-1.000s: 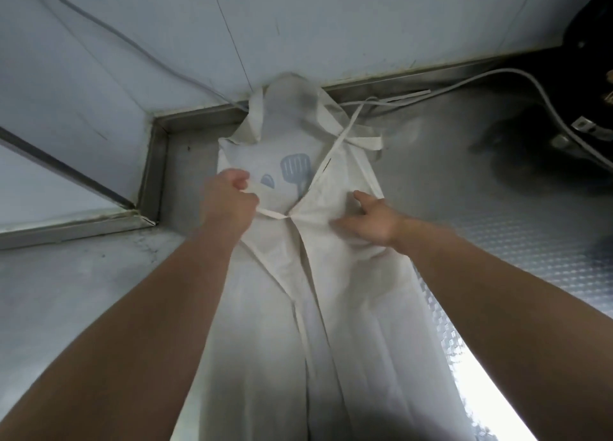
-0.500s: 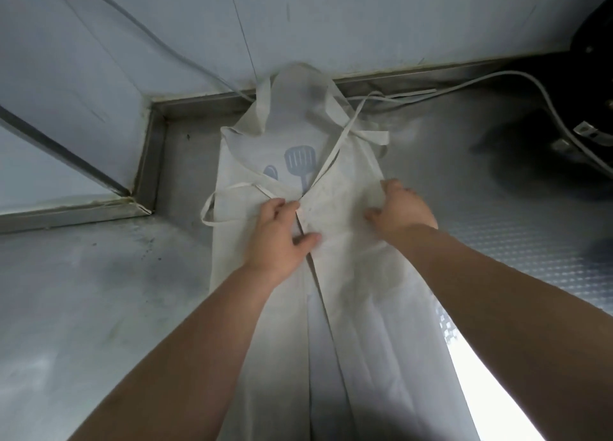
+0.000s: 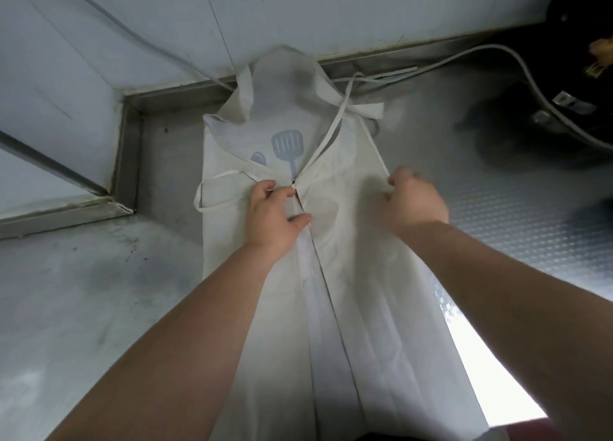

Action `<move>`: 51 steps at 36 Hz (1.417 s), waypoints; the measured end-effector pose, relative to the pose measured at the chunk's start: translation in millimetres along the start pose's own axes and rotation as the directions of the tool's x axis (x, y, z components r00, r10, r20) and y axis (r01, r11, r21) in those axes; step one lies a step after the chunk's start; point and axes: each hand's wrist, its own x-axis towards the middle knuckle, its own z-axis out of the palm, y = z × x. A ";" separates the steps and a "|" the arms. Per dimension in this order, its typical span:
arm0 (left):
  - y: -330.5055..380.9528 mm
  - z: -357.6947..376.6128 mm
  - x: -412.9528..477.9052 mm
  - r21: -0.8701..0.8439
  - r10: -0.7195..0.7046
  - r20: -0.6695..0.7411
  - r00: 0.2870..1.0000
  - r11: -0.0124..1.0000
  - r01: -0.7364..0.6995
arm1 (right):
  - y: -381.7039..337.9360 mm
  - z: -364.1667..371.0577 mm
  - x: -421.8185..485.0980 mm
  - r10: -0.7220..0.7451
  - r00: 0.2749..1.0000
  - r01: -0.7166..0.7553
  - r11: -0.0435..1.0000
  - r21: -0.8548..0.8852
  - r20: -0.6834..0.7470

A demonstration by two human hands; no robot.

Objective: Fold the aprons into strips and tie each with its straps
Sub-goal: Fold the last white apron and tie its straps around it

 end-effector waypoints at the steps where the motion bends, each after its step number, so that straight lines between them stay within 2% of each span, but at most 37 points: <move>1: 1.3 -1.1 3.0 0.011 -0.002 -0.001 1.000 1.000 0.002 | -1.8 1.7 -8.4 -0.060 0.998 0.060 0.998 -0.004 0.009; 3: 3.9 -2.3 7.9 0.036 0.009 0.012 1.000 0.999 -0.009 | -5.6 6.0 -23.0 -0.133 0.983 0.131 0.991 0.023 0.123; 5: 5.9 -3.4 8.5 0.067 0.023 0.046 0.999 0.997 -0.026 | -7.6 13.7 -34.3 -0.138 0.951 0.137 0.990 0.020 0.278; 6: 7.0 -4.2 7.7 0.073 0.027 0.063 0.998 0.997 -0.031 | -8.2 18.1 -37.5 -0.138 0.940 0.149 0.989 -0.014 0.311; 10: 6.5 -9.8 -7.6 0.046 -0.017 0.019 1.000 0.999 0.016 | -10.1 25.8 -42.8 -0.153 0.938 0.193 0.976 -0.103 0.311; 15: -19.3 -40.9 -39.6 0.108 -0.246 -0.173 0.954 0.958 0.267 | -11.4 29.5 -45.3 -0.146 0.960 0.172 0.981 -0.090 0.240; 18: -38.5 -56.9 -57.7 0.146 -0.270 -0.225 0.936 0.941 0.306 | -14.1 32.6 -59.1 -0.172 0.969 0.188 0.979 -0.078 0.177; 24: -28.6 -41.1 -118.1 0.050 -0.186 -0.113 0.976 0.980 0.193 | -6.2 32.5 -103.6 -0.214 0.946 0.240 0.967 -0.084 0.244; 27: -15.6 -25.3 -150.5 0.031 -0.210 -0.055 0.976 0.977 0.212 | 10.0 27.5 -130.6 -0.189 0.936 0.205 0.978 -0.023 0.298; 32: -3.1 0.4 -207.2 0.126 -0.287 0.114 0.951 0.954 0.273 | 39.4 35.0 -178.5 -0.147 0.926 0.160 0.987 -0.006 0.348; 36: 0.1 16.7 -242.1 0.260 -0.258 0.082 0.963 0.938 0.229 | 47.6 46.0 -209.6 -0.195 0.924 0.246 0.962 -0.121 0.328; 40: 2.6 24.5 -262.3 0.285 -0.258 0.053 0.965 0.930 0.233 | 56.6 57.7 -225.7 -0.260 0.905 0.329 0.929 -0.168 0.338; 44: -1.2 23.4 -266.9 0.272 -0.242 0.048 0.969 0.937 0.221 | 60.0 54.4 -228.6 -0.257 0.903 0.328 0.930 -0.166 0.344; 48: -2.5 21.4 -262.9 0.283 -0.256 0.069 0.964 0.932 0.227 | 58.1 53.0 -230.5 -0.232 0.922 0.327 0.897 -0.299 0.310; 51: -0.9 22.0 -261.0 0.307 -0.263 0.073 0.962 0.924 0.229 | 55.8 53.0 -231.6 -0.198 0.935 0.295 0.894 -0.337 0.294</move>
